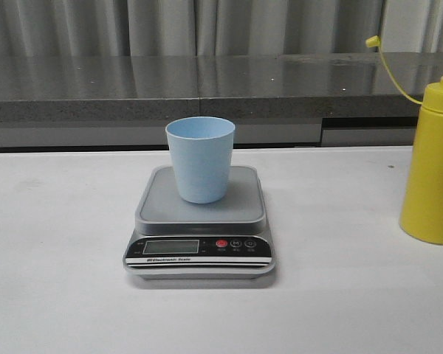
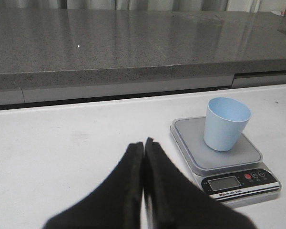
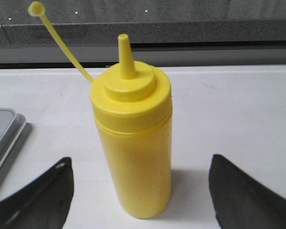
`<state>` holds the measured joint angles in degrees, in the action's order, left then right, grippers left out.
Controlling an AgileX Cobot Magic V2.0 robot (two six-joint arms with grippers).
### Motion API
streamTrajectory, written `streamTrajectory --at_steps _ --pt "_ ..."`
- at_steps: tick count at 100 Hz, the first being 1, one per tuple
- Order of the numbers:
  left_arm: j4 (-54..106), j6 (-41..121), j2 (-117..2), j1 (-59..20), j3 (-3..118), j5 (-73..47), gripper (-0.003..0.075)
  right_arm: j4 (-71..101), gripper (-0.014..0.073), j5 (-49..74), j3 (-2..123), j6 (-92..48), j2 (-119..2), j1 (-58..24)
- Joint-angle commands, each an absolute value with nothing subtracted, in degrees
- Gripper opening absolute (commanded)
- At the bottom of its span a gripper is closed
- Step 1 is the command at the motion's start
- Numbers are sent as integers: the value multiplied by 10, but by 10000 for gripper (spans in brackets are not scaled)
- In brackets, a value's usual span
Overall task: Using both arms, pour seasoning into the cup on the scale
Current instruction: 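Move the right gripper to the yellow squeeze bottle and grasp it, then lift the yellow bottle with the right gripper and tilt it over the cup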
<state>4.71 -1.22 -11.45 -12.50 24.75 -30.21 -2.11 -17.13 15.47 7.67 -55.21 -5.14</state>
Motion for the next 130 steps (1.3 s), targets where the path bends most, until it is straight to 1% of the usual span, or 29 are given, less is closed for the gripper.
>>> streamTrajectory --at_steps 1,45,52,57,63,85,130 --pt "50 -16 -119 -124 261 -257 -20 -20 582 -271 174 76 -584 -52" --pt "50 -16 -119 -124 261 -257 -20 -20 582 -454 172 91 -770 -52" --pt "50 -16 -119 -124 261 -257 -20 -20 590 -486 172 91 -794 -52" --pt "50 -16 -119 -124 261 -257 -20 -20 620 -504 172 91 -809 -52" --pt "50 -16 -119 -124 261 -257 -20 -22 666 -511 172 94 -826 -52" --pt "50 -16 -119 -124 261 -257 -20 -51 664 -561 175 110 -869 -52" --pt "50 -16 -119 -124 261 -257 -20 -43 664 -568 233 110 -936 -51"
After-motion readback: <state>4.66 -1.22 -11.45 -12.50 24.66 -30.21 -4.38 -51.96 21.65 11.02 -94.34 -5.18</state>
